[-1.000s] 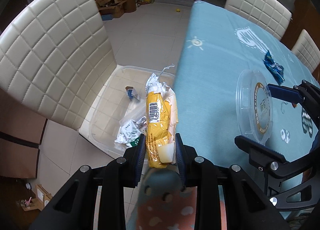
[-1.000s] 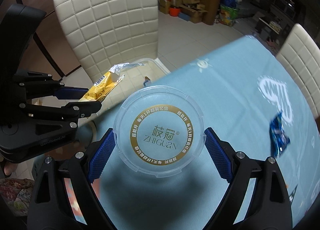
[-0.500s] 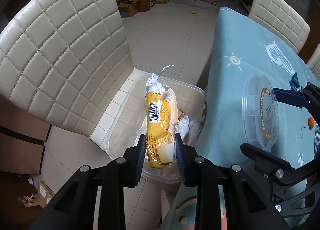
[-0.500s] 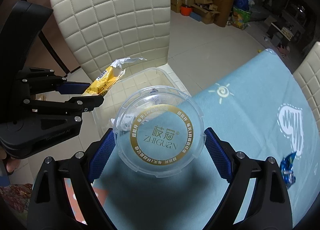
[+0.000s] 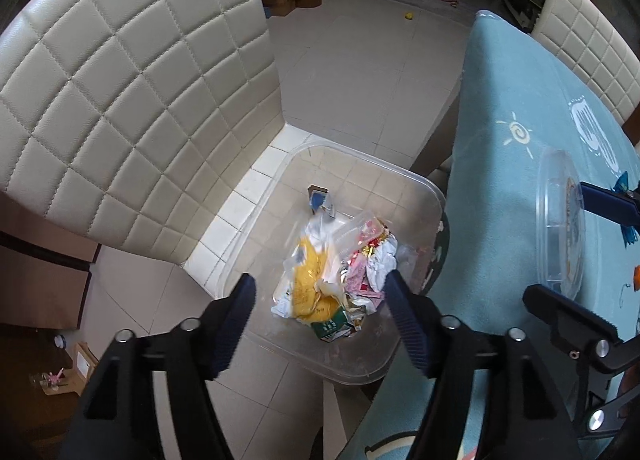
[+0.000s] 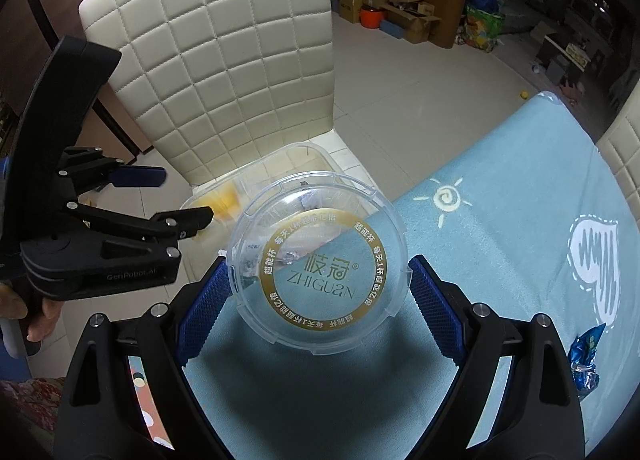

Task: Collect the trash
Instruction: 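Carry the yellow wrapper and clear lid over the clear bin and open both tools, then move both tools back over the table toward the blue foil wrapper and orange piece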

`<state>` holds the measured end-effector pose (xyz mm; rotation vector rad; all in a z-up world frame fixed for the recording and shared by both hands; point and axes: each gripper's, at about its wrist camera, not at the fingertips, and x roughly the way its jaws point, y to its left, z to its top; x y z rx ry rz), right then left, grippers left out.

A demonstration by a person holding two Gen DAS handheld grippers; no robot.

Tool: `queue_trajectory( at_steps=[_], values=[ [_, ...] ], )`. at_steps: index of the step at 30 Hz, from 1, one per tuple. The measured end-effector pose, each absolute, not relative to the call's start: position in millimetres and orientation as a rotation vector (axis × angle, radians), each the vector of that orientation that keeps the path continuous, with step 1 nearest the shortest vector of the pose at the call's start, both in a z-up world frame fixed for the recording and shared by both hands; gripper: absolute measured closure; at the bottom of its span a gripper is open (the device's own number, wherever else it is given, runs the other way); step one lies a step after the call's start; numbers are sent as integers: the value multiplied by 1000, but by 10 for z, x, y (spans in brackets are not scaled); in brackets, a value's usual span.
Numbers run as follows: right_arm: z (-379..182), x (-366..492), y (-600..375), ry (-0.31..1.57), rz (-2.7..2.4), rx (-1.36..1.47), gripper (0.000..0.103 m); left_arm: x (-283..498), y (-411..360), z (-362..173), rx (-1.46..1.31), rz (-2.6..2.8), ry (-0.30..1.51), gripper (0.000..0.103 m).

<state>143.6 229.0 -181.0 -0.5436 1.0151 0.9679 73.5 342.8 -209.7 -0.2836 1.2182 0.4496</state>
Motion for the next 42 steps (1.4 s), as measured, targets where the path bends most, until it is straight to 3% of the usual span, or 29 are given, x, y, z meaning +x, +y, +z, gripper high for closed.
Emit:
queue_trajectory(
  at_steps=[14,16,20,29,42],
  values=[
    [-1850,1286,2635,990,1053,-605,14,455,3601,-2178,-286,530,1246,32],
    [-1790,1311,2650,953,1008,-584,3,406,3641,-2181,-298,542,1247,32],
    [-1755,1403,2551,985,980,-541,3,324,3664,-2158,-309,558,1245,32],
    [-1752,1368,2068,1081,938,-469,4,315,3422,-2036,-315,506,1236,32],
    [-1740,1305,866,1118,735,-350,5,585,2478,-1883,-208,316,1264,32]
  ],
)
